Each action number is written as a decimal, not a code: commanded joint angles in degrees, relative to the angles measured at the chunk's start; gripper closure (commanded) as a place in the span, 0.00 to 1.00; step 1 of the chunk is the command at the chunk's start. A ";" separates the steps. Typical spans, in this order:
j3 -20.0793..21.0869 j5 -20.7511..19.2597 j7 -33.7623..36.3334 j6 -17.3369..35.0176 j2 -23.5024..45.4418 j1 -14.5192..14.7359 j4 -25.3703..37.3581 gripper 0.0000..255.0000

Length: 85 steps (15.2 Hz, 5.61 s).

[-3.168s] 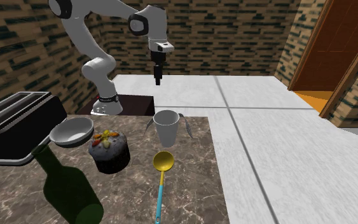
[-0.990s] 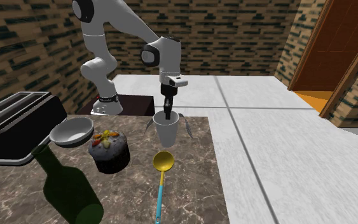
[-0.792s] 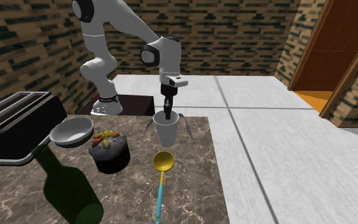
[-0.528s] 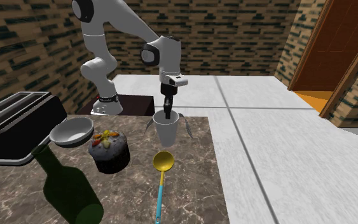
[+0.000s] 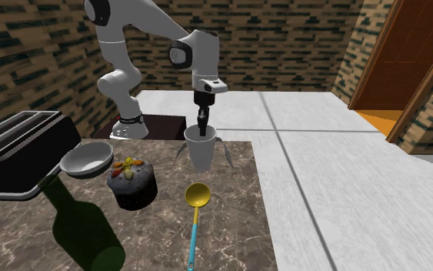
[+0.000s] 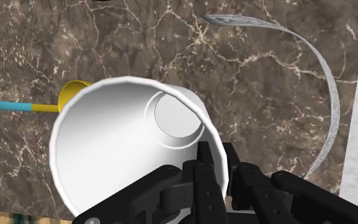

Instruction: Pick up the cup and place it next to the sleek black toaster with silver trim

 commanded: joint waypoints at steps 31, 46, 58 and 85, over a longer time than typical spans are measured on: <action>0.37 0.29 -2.98 -24.15 -3.46 0.48 20.98 1.00; -0.68 0.44 -6.60 -33.02 -3.58 -0.65 30.20 1.00; -7.63 -3.38 -18.97 -29.41 -14.44 -6.72 18.66 1.00; -36.24 8.42 -62.84 -25.49 -1.55 -21.84 30.18 1.00</action>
